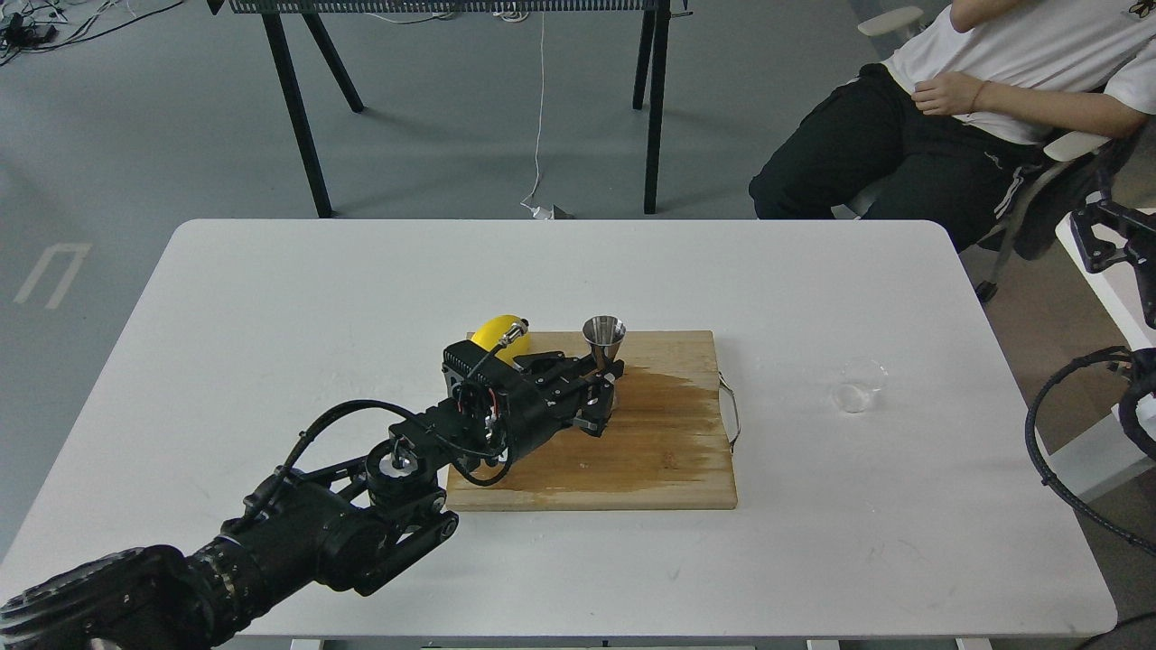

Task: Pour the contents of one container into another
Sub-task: 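Lower the jigger onto the board beside the lemon and open the left gripper, then withdraw the left gripper away from the board, then raise the right gripper and move it toward the board, then reach the right gripper to the jigger on the board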

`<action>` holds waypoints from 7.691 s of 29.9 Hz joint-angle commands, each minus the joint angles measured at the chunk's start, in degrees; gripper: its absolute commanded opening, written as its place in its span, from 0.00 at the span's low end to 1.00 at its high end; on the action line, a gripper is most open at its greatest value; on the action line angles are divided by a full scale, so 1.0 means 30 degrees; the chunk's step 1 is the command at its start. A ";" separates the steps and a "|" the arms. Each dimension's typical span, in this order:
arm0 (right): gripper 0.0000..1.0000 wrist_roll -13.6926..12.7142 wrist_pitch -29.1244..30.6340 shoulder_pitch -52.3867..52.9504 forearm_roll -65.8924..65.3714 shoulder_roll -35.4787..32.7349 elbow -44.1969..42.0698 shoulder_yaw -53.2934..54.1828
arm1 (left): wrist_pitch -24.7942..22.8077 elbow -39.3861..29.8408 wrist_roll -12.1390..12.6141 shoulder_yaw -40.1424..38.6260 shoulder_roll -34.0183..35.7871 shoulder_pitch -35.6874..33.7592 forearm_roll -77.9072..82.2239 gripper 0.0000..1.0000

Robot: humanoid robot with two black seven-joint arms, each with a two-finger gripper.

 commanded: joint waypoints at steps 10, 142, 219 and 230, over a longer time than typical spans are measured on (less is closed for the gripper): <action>1.00 -0.0001 0.0001 0.0002 -0.0001 -0.0005 -0.0003 0.0020 | 0.0001 -0.0050 0.0022 -0.0023 -0.0081 0.0177 0.0000 0.52; 0.57 -0.4337 -0.7018 -0.2870 0.2489 0.6586 -0.0296 -0.2412 | -1.0399 0.1034 -0.4080 -0.7494 0.6599 -0.3661 -3.9528 1.00; 0.32 -0.2461 -1.3962 0.1495 -1.9396 0.6557 1.0487 -1.3456 | -1.0370 0.0712 -0.4109 -0.7553 0.7536 -0.3661 -3.9557 1.00; 0.32 -0.2199 -1.3962 0.1789 -1.9805 0.7202 0.9958 -1.4159 | -1.0399 0.0712 -0.4080 -0.7524 0.7507 -0.3661 -3.9557 1.00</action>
